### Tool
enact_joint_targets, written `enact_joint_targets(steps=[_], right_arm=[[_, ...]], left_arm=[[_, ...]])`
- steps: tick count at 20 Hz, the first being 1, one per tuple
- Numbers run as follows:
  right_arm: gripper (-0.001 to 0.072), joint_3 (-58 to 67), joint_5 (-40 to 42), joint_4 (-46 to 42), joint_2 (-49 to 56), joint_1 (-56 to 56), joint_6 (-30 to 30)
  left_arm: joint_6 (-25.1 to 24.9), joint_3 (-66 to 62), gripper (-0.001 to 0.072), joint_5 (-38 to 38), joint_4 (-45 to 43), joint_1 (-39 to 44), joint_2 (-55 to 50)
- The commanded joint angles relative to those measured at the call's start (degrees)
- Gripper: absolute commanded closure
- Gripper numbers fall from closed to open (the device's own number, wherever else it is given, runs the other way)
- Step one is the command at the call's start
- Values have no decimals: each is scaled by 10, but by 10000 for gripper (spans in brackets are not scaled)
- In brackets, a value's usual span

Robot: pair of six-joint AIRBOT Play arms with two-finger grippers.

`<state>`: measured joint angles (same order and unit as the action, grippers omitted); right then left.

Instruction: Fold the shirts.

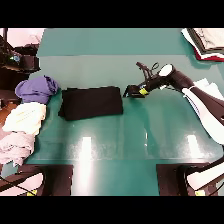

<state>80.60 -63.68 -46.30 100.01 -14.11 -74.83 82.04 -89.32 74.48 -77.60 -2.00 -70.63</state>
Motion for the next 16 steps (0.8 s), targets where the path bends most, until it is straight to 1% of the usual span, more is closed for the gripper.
enact_joint_targets(steps=[1, 6, 7, 8, 11, 12, 14, 16], right_arm=[[22, 21, -8, 71, 52, -10, -1], [22, 107, -20, 121, 128, -78, 1], [40, 115, -23, 138, 140, -88, 3], [168, 122, -24, 148, 148, -96, 10], [639, 126, -24, 153, 147, -105, 55], [689, 125, -29, 152, 139, -102, 65], [691, 125, -37, 138, 108, -84, 69], [691, 125, -45, 80, 55, -46, 60]], left_arm=[[0, 0, 685, -6, 7, -1, 0], [-11, 0, 685, -2, 7, -1, 0], [-11, 0, 685, 0, 7, -1, 0], [-11, 0, 685, 1, 7, -1, 0], [-11, 0, 684, 1, 7, -1, 0], [-11, 0, 685, 1, 7, -1, 0], [-11, 0, 685, 1, 7, -1, 0], [-11, 0, 685, 3, 10, -1, 0]])
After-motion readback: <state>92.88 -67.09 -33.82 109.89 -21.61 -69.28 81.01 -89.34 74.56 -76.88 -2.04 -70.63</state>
